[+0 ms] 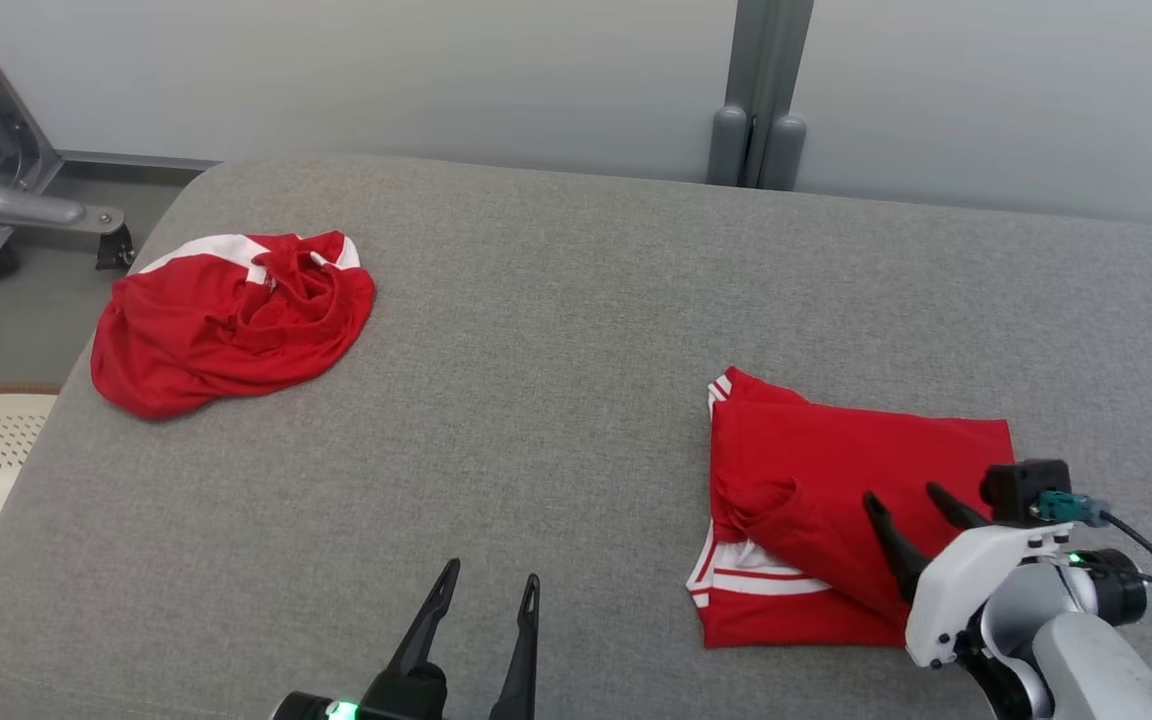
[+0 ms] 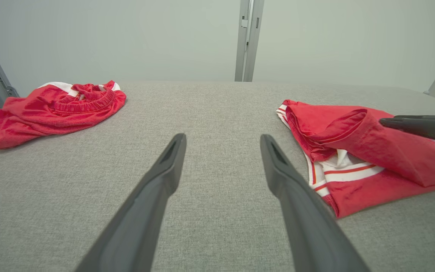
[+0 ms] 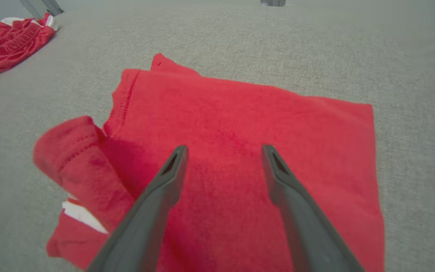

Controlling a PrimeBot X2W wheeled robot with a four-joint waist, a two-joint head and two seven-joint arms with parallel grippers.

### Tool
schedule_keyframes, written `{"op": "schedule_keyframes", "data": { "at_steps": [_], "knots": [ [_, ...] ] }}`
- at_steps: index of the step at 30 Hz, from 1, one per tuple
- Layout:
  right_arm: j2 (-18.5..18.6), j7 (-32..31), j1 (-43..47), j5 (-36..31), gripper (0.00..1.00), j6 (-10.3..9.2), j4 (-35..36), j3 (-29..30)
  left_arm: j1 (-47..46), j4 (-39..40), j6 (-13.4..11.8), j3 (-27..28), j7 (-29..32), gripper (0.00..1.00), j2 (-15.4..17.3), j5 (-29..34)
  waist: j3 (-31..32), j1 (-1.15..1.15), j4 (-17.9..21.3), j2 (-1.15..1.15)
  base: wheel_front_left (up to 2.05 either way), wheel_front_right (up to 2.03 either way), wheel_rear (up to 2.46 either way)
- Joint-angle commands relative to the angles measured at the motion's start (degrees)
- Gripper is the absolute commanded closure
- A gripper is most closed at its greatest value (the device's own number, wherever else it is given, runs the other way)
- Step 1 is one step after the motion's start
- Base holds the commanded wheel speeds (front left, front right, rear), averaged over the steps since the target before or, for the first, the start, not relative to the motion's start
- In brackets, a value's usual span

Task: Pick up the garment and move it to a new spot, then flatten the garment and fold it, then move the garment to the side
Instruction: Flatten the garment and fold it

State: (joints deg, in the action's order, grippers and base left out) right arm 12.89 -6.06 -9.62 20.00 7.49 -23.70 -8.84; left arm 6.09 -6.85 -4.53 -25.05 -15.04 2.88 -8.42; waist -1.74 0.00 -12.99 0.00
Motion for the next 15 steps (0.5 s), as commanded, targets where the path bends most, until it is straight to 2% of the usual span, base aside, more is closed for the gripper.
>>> {"op": "schedule_keyframes", "data": {
  "at_steps": [1, 2, 7, 13, 15],
  "knots": [
    [0.94, 0.75, -1.39, 2.08, 0.36, -0.01, -1.45, -2.27, -1.28, -0.16, 0.28, -0.01, -0.19, 0.0, 0.06, 0.4, -0.44, 0.0, -1.03, 0.0, 0.0, 0.0, 0.0],
    [1.45, 1.06, -2.11, 3.3, 1.0, -0.01, -2.08, -4.02, -1.28, -0.24, 0.37, -0.1, -0.19, 0.0, 0.06, 0.43, -0.53, 0.0, -1.38, 0.0, 0.0, 0.0, 0.0],
    [2.46, 0.7, -3.59, 11.35, 1.0, 0.01, -3.36, -14.16, -0.95, -0.17, 0.0, -0.07, -0.19, 0.0, 0.05, -0.07, -0.66, 0.0, -2.77, 0.0, 0.0, 0.0, 0.0],
    [3.76, -1.24, -1.28, 21.45, 1.0, 0.01, 3.05, -28.59, -0.22, -0.25, -0.35, 0.16, -0.19, 0.0, 0.06, -0.4, 0.1, 0.0, -3.18, 0.0, 0.0, 0.0, 0.0],
    [4.46, -0.31, -1.04, 23.29, 1.0, 0.01, 5.44, -31.63, 0.16, -0.24, -0.44, 0.25, -0.19, 0.0, 0.05, -0.43, 0.51, 0.0, -2.85, 0.0, 0.0, 0.0, 0.0]
  ]
}}
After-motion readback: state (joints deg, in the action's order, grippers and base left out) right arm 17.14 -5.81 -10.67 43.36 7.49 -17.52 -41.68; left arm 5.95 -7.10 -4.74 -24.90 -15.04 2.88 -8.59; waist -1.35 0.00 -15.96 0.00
